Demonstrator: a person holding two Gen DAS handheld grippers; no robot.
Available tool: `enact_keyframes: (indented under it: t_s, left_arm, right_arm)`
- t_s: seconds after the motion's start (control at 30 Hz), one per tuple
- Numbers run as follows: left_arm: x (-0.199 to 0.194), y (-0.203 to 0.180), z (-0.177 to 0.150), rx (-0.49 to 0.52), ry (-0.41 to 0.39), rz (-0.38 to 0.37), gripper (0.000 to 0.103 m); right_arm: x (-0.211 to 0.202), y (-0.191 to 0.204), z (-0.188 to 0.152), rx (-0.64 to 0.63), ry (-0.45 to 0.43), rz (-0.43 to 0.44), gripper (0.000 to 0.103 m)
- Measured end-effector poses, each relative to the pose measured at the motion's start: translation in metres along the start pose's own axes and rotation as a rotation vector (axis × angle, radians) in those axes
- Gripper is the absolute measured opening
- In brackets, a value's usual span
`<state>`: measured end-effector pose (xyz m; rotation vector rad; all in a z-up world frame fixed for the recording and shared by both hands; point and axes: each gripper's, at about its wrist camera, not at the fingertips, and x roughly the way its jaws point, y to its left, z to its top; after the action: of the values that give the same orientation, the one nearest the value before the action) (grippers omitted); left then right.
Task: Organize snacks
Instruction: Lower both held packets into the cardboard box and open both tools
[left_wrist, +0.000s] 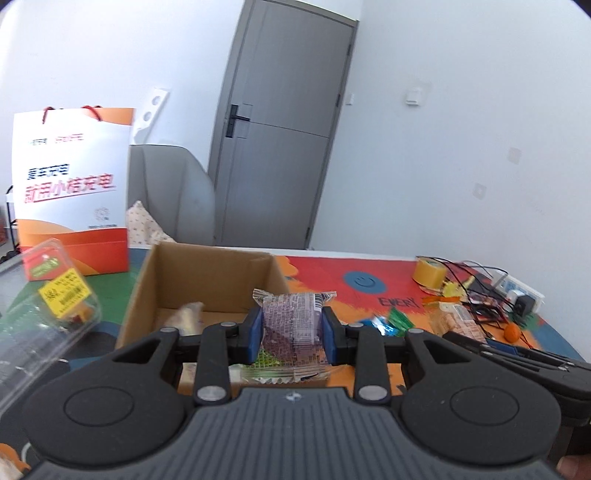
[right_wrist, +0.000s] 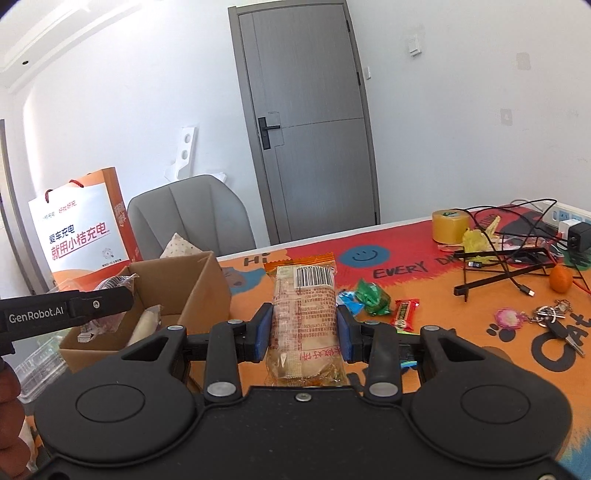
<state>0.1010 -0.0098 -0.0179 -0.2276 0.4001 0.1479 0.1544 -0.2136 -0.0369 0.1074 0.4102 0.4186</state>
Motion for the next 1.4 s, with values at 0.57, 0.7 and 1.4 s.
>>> enact_keyframes:
  t_s: [0.57, 0.7, 1.4]
  left_arm:
    - [-0.009, 0.049, 0.022, -0.037, -0.017, 0.085, 0.032]
    - [0.0, 0.053, 0.025, -0.041, -0.009, 0.093, 0.032]
    - [0.047, 0.087, 0.037, -0.128, 0.064, 0.131, 0.047]
  right_arm:
    - [0.013, 0.046, 0.018, -0.023, -0.028, 0.096, 0.037]
    - [0.024, 0.054, 0.021, -0.022, -0.013, 0.121, 0.037]
    - [0.093, 0.089, 0.037, -0.014, 0.049, 0.191, 0.037]
